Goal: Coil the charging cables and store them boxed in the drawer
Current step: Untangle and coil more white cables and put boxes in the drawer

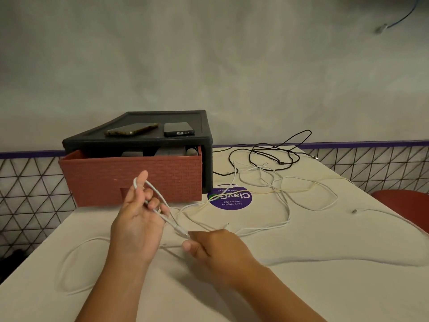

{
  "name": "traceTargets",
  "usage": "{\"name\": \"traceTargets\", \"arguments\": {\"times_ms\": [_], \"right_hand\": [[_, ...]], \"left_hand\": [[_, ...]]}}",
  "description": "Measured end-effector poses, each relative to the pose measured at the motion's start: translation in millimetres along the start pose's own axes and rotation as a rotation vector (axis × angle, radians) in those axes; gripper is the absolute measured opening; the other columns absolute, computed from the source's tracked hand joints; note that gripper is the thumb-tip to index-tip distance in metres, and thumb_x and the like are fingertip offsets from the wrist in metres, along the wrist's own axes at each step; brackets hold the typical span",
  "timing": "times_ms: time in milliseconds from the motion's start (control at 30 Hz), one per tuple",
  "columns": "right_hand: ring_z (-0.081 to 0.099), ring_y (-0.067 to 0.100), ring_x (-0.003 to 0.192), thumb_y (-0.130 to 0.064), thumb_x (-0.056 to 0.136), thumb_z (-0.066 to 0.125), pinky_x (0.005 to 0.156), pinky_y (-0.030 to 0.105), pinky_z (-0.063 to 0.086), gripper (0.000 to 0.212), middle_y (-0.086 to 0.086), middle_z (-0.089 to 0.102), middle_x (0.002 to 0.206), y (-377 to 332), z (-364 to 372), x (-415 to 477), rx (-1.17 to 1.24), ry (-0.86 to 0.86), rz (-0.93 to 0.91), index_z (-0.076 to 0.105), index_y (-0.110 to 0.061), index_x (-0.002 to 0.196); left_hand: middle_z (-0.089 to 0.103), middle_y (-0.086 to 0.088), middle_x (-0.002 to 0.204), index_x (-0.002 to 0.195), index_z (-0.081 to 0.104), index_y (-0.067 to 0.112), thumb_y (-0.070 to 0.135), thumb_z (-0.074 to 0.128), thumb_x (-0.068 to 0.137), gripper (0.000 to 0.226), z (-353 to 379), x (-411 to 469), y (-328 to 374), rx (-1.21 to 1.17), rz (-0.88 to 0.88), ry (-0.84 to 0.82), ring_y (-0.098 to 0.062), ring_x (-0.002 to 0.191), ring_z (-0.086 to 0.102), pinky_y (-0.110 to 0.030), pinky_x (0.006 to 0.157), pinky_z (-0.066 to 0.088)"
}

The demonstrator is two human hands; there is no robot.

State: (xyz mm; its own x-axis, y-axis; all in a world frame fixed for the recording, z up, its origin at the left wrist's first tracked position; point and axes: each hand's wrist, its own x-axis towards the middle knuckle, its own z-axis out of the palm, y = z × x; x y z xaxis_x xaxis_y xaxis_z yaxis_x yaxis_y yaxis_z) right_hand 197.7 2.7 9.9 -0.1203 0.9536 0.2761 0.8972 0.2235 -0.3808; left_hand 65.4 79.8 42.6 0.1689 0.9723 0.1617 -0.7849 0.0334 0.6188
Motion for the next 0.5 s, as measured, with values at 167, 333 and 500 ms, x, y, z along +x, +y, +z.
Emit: {"name": "traceTargets", "arguments": {"times_ms": [167,333,500], "right_hand": [[0.048,0.03,0.076,-0.049,0.097,0.031,0.063,0.033,0.034,0.042,0.013,0.057,0.08,1,0,0,0.061,-0.071,0.044,0.041,-0.02,0.07],[0.054,0.036,0.084,-0.029,0.094,0.04,0.065,0.035,0.041,0.026,0.015,0.062,0.088,3,7,0,0.014,-0.069,-0.006,0.052,-0.012,0.08],[0.057,0.029,0.083,-0.036,0.09,0.038,0.064,0.034,0.041,0.028,0.006,0.066,0.087,4,-2,2,-0.009,0.147,-0.128,0.056,-0.017,0.082]], "left_hand": [[0.05,0.009,0.066,0.097,0.074,0.031,0.033,0.077,0.056,0.042,-4,5,6,-0.007,0.035,-0.104,-0.003,0.054,0.045,-0.022,0.058,0.046],[0.051,0.008,0.068,0.112,0.066,0.02,0.016,0.057,0.08,0.034,2,1,4,0.032,0.013,-0.063,-0.002,0.052,0.043,-0.022,0.062,0.044],[0.063,0.014,0.084,0.085,0.069,0.024,0.017,0.047,0.096,0.025,6,-10,-12,0.832,0.242,-0.154,0.003,0.063,0.051,-0.012,0.068,0.041]]}}
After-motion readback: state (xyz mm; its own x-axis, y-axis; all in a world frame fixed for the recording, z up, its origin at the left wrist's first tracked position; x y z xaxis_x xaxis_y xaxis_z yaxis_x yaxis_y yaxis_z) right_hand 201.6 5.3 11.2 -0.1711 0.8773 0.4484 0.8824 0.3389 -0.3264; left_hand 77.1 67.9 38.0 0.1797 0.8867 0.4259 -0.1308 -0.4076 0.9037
